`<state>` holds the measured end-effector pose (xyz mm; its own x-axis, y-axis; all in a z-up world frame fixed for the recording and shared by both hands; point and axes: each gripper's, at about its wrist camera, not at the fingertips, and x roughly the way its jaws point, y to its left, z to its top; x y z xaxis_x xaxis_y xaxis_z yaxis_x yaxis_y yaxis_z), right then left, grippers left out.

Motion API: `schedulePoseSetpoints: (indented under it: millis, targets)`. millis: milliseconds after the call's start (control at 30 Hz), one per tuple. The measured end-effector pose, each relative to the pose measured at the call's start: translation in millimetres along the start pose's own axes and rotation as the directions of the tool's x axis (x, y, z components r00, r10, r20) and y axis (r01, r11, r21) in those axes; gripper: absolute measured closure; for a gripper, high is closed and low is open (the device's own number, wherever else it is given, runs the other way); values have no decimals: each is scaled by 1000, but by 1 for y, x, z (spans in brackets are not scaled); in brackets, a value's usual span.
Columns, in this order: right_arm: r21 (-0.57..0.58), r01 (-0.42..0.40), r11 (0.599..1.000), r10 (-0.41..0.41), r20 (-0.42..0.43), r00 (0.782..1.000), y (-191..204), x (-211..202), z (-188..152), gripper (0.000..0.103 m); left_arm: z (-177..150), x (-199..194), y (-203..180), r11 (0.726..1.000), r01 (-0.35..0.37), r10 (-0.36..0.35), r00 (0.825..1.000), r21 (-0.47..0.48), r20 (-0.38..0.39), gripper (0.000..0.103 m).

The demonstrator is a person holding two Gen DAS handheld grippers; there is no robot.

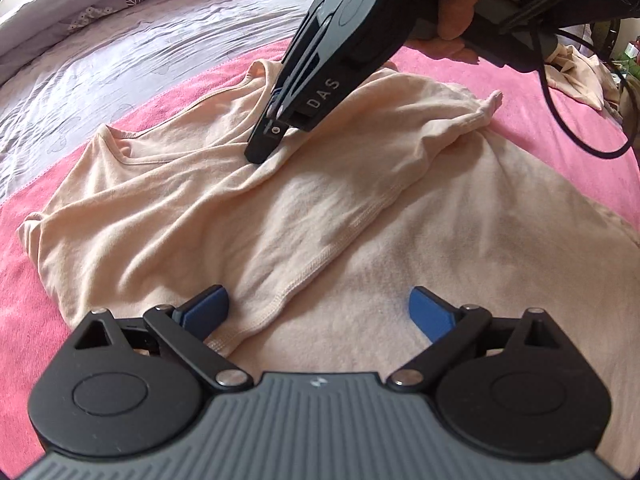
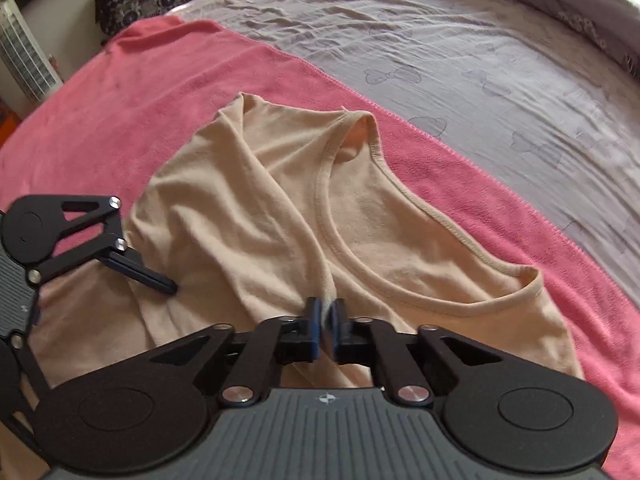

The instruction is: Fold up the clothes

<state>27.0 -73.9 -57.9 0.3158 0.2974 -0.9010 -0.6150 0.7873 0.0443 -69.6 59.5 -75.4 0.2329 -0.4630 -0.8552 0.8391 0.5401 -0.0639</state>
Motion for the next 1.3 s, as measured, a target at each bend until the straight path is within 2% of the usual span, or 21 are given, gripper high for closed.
schedulePoseSetpoints:
  millis: [100,133,233,333,367,467,500,600,667,733,800,867,933,967,1033,1100,1133,1233,1300]
  targets:
    - [10,130,992,-130,19,991,-7,0,2,101,0,0,0,1000,0,0,1000,1,3,6]
    - [45,145,988,-146,18,989,-17,0,2,101,-1,-1,0,1000,2,-2,1000,1,4,6]
    - [177,157,972,-164,28,986,-52,-6,-2,101,-1,-4,1,1000,3,-3,1000,-15,-6,9]
    - [307,156,939,-188,79,979,-80,-33,-23,96,10,-12,7,998,6,-7,1000,-67,-17,20]
    - [345,160,925,-201,87,976,-87,-43,-33,93,16,-17,8,997,9,-10,1000,-78,-7,22]
    - [448,175,877,-240,94,966,-100,-74,-67,73,32,-31,12,994,20,-18,1000,-111,21,22]
    - [480,181,858,-255,92,963,-102,-84,-79,70,39,-36,11,995,13,-10,999,-103,35,22]
    - [551,170,817,-257,84,963,-91,-110,-113,70,68,-45,8,999,-42,44,995,-29,90,22]
    - [536,204,819,-276,57,959,-69,-120,-133,70,91,-37,11,997,-69,67,993,21,99,22]
    - [554,216,804,-288,45,957,-52,-125,-151,70,112,-24,13,997,-67,63,994,41,88,22]
    - [635,162,755,-263,68,962,-48,-129,-172,66,130,-12,14,998,-52,49,996,45,76,23]
    - [737,63,673,-223,120,967,-53,-132,-197,64,141,-6,7,1000,-11,9,998,28,69,28]
    - [812,-82,578,-165,214,963,-71,-134,-222,64,144,-4,-10,998,57,-58,996,24,71,29]
    - [838,-156,522,-139,264,954,-81,-134,-234,64,144,-2,-22,996,89,-91,994,31,65,29]
    - [847,-298,439,-71,364,929,-103,-130,-254,60,144,7,-49,989,133,-136,990,62,39,29]
    - [848,-376,374,-12,409,912,-124,-120,-266,51,143,19,-76,981,171,-172,985,91,7,29]
    - [847,-409,340,16,430,903,-134,-115,-271,50,143,26,-87,978,186,-186,983,93,-7,29]
    - [843,-444,305,76,443,893,-153,-100,-278,50,147,45,-109,975,208,-207,978,82,-26,30]
    - [835,-481,267,109,470,876,-163,-92,-283,50,150,55,-119,976,199,-198,980,84,-27,30]
